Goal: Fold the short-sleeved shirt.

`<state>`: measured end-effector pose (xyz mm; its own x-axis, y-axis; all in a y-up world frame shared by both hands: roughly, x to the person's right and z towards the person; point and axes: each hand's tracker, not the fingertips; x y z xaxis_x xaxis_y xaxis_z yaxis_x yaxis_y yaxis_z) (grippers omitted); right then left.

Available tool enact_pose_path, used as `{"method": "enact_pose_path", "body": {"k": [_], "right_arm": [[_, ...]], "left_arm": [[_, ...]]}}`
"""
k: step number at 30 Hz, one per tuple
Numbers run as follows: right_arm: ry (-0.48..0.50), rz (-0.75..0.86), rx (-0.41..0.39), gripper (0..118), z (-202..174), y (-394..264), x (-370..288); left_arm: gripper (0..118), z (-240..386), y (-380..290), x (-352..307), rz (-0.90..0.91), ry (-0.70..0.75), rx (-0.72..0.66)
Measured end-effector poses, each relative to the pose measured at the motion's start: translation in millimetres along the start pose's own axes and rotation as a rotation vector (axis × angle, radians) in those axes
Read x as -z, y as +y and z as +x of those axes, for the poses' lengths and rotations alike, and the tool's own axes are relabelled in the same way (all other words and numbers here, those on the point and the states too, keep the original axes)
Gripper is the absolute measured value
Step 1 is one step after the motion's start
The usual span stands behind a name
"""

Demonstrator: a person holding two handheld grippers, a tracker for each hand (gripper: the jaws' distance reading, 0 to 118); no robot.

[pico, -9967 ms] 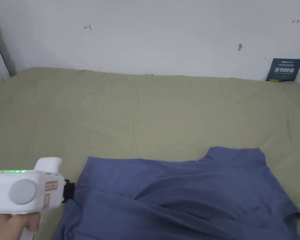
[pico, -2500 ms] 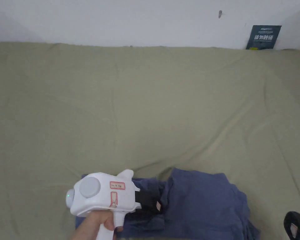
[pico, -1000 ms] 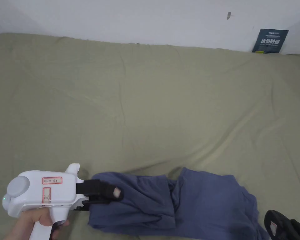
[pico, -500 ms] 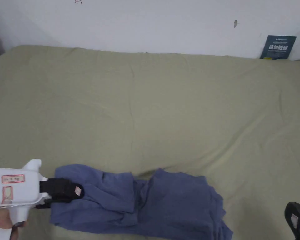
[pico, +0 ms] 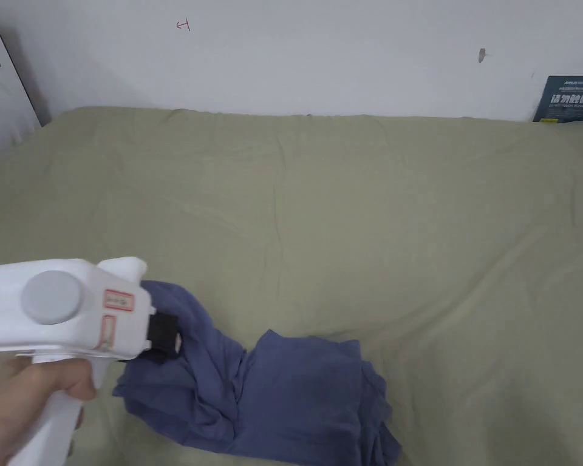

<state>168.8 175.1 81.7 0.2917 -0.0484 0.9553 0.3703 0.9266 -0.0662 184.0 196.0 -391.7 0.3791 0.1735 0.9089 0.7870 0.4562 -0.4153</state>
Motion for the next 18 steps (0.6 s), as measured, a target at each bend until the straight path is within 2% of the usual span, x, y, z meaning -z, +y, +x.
{"method": "enact_pose_path", "body": {"k": [4, 9, 10, 12, 13, 14, 15, 17, 18], "right_arm": [[0.002, -0.012, 0.021, 0, 7, -5, -3], [-0.004, -0.027, 0.050, 1, 15, -9, -4], [-0.007, -0.030, 0.059, 1, 17, -9, -4], [-0.017, -0.031, 0.079, 0, 20, -9, -4], [-0.017, -0.028, 0.084, 0, 22, -9, -5], [-0.022, -0.029, 0.087, 0, 24, -9, -5], [-0.024, -0.031, 0.089, 0, 25, -9, -6], [-0.031, -0.034, 0.094, 0, 29, -10, -7], [-0.032, -0.035, 0.097, 0, 31, -11, -8]], "left_arm": [[11, 56, 4, 22, -0.049, 0.059, 0.079], [14, 132, -8, 66, -0.114, 0.166, 0.254], [27, 144, -11, 79, -0.119, 0.129, 0.234], [83, 168, -21, 103, -0.151, 0.115, 0.248], [96, 177, -26, 116, -0.163, 0.096, 0.261], [96, 185, -30, 127, -0.185, 0.091, 0.276], [118, 194, -35, 134, -0.185, 0.082, 0.279], [111, 202, -38, 138, -0.155, 0.023, 0.262], [111, 203, -38, 136, -0.160, 0.008, 0.244]]}}
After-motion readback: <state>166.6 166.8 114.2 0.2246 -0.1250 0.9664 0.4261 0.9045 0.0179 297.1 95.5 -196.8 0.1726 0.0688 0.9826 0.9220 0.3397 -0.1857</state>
